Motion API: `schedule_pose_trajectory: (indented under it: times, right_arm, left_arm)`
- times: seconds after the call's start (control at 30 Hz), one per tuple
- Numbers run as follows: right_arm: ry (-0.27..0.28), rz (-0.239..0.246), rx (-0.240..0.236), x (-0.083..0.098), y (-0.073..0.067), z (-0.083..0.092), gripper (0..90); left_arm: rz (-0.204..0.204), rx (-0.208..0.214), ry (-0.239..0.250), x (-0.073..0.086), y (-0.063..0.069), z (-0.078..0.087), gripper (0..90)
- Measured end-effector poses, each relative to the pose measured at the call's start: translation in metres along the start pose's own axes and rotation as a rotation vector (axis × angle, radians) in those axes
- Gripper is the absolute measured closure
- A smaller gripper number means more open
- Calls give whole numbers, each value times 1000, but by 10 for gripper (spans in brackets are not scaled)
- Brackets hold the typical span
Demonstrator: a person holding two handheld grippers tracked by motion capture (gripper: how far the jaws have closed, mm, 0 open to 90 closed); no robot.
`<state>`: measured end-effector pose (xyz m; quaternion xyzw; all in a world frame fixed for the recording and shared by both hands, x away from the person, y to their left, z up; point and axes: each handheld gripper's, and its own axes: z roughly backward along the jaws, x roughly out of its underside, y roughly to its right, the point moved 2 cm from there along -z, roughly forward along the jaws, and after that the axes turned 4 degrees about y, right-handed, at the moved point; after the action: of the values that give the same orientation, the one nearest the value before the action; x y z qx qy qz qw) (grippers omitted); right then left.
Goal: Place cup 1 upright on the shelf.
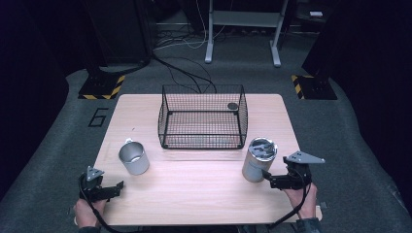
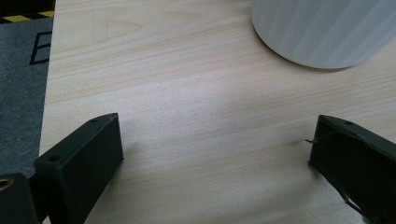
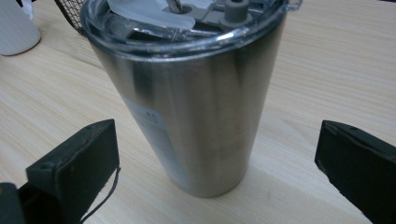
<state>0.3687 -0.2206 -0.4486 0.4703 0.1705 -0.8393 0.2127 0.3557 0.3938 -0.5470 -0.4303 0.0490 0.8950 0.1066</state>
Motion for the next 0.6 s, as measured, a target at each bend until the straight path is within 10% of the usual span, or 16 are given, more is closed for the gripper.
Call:
schedule_pose_trajectory:
  times: [0.6]
  right_arm:
    - [51,6,1,-19,-10,-19,0]
  left_arm:
    - [7,-1,4,0,0,0,25]
